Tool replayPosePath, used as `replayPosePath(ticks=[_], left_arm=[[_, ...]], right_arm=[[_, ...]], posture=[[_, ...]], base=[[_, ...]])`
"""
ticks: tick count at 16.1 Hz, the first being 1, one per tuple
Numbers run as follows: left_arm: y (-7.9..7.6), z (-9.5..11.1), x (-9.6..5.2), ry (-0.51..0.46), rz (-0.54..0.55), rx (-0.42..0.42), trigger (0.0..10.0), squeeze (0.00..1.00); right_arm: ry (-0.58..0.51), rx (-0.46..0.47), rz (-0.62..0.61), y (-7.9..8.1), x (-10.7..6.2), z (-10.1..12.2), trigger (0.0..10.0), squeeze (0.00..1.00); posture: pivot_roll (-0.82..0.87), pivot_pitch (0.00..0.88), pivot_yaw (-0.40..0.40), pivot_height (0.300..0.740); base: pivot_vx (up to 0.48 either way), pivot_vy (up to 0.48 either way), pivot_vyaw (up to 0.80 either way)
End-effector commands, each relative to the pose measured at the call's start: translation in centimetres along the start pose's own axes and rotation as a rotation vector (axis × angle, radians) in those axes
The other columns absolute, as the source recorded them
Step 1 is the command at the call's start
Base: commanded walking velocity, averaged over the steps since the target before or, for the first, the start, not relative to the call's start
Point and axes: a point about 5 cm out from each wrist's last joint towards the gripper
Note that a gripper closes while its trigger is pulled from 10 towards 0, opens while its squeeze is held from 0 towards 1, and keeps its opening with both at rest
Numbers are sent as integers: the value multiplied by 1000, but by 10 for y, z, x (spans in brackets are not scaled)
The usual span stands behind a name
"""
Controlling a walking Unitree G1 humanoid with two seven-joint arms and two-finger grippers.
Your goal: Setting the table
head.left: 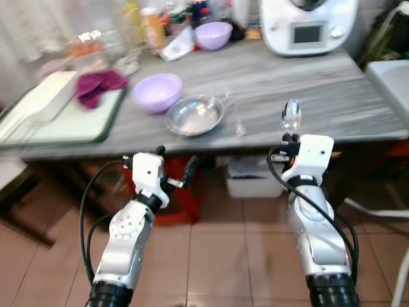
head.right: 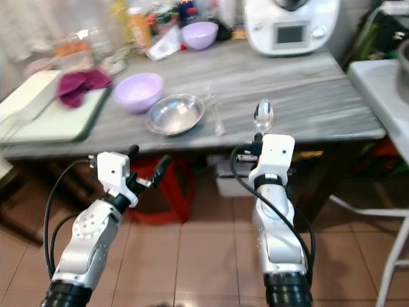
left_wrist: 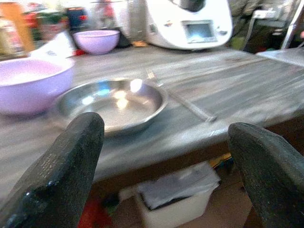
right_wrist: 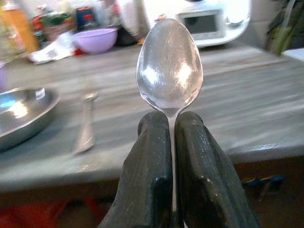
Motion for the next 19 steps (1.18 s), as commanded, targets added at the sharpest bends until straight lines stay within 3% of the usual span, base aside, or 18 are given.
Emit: replayPosePath(ticks=[1,19], left_arm=[[-4,1,0,-4,-26,4,10000,0],[-3,1,-4,9,-14,5,10000,0]], right_arm=[[-15,-7,-12,-5,0,4,10000,0],[-11,-20,49,3,-1,3,10000,0]], posture=[[-133,109,100,740],[-132,120,97,740]], base=[[330,0,-481],[321,0,0]])
Point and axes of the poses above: a point about 5 cm out from each wrist's last joint towards the gripper, its own x axis pointing out of the wrist towards the gripper, its own z axis along the axis of the wrist's last joint, y = z × x, and after that the axes turned 2 degrees about x, right-handed
